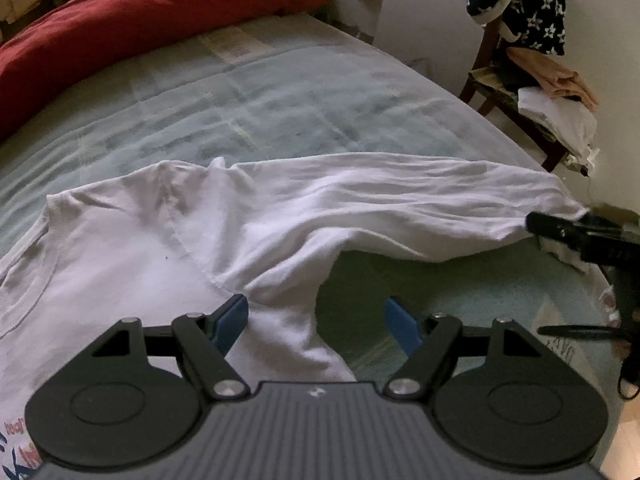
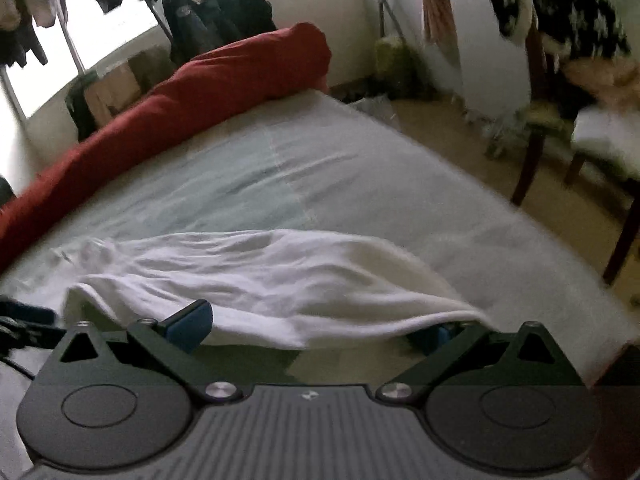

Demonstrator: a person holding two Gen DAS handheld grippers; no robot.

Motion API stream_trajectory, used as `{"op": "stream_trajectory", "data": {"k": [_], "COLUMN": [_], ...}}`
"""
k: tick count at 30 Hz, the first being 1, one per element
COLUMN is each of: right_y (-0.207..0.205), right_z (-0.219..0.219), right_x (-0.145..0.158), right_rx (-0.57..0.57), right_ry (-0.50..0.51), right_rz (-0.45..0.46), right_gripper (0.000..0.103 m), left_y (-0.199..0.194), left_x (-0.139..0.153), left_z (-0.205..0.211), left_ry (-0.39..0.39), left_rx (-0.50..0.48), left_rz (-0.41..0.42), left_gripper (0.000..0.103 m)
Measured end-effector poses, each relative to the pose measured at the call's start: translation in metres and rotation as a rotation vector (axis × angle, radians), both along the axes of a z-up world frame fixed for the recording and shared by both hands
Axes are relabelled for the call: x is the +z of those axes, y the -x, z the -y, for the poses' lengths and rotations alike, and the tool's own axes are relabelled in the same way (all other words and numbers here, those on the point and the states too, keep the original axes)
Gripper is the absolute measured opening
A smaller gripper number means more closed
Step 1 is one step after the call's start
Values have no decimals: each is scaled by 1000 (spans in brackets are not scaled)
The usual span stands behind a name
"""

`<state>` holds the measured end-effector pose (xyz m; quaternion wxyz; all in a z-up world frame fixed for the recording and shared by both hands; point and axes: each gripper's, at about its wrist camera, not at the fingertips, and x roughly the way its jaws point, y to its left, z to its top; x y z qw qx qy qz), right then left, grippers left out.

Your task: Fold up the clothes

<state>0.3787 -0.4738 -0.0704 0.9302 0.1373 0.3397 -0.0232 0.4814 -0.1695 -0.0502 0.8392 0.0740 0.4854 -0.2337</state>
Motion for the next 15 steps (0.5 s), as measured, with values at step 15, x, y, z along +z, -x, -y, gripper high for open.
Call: {"op": "stream_trajectory", "data": {"k": [15], "right_y": [29], "right_z": [13], "right_x": [44], "right_rx": [1], "right_ry": [92], "right_rz": [-12], "right_gripper": [103], "left_y": [-1], "left_x": [0], "left_z": [-10], "left_ry": [16], "left_rx": [23], "left_rz": [-3], "left_gripper": [76]}}
